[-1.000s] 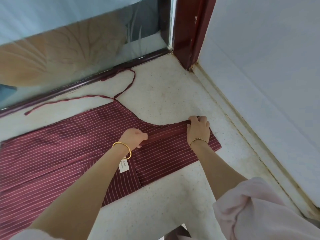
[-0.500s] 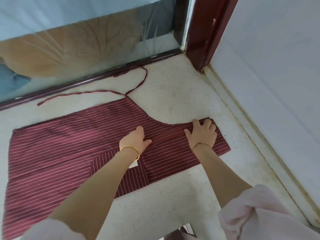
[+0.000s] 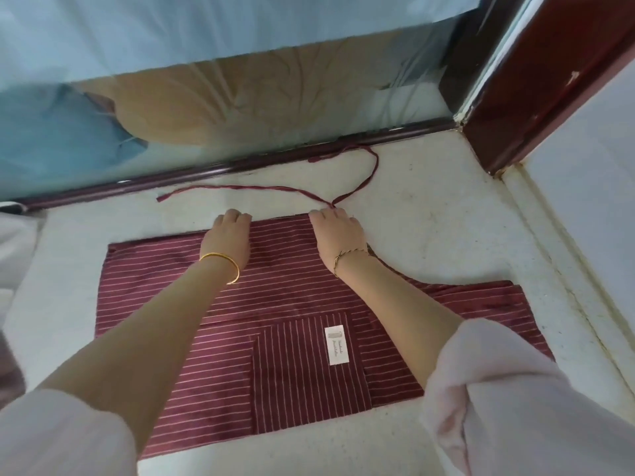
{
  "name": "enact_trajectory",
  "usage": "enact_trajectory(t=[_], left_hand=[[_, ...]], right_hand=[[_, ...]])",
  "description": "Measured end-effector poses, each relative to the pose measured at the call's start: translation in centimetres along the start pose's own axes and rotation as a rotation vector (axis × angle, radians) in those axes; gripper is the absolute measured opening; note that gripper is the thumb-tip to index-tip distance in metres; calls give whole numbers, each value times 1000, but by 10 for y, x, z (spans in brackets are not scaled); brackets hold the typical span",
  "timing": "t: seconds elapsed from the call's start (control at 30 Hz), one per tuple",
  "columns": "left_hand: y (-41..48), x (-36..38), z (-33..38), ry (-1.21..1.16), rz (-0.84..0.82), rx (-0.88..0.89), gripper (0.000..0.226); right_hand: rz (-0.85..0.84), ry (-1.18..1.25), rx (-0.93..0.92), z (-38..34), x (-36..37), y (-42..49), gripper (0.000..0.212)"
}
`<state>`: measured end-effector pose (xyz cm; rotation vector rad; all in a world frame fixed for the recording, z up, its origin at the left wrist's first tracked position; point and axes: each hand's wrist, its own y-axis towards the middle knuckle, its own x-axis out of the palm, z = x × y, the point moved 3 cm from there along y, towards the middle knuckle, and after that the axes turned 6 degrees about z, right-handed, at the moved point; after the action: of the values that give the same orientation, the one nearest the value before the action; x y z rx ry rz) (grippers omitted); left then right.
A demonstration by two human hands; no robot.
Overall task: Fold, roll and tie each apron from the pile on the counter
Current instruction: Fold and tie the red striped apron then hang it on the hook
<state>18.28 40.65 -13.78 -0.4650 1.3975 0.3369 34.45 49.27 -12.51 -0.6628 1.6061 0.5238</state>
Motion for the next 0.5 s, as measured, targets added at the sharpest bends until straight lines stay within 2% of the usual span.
enact_trajectory(t=[0.13, 0.27, 0.33, 0.4, 0.43, 0.5], left_hand=[[21, 4, -23, 124, -99, 53, 51], [41, 2, -28, 207, -158, 148, 46], [48, 2, -30, 213, -219, 187, 38], [54, 3, -34, 188, -278, 218, 28], [56, 2, -34, 159, -297, 227, 25], [60, -4, -37, 68, -273, 212, 21]], right_hand=[[-140, -148, -101, -11, 16, 35, 57], [-216, -224, -103, -8, 18, 56, 53], [-288, -232, -70, -7, 15, 66, 44], [-382, -277, -90, -9, 13, 76, 25], [-391, -308, -113, -8, 10, 79, 17], [-290, -329, -155, -7, 3, 84, 11]])
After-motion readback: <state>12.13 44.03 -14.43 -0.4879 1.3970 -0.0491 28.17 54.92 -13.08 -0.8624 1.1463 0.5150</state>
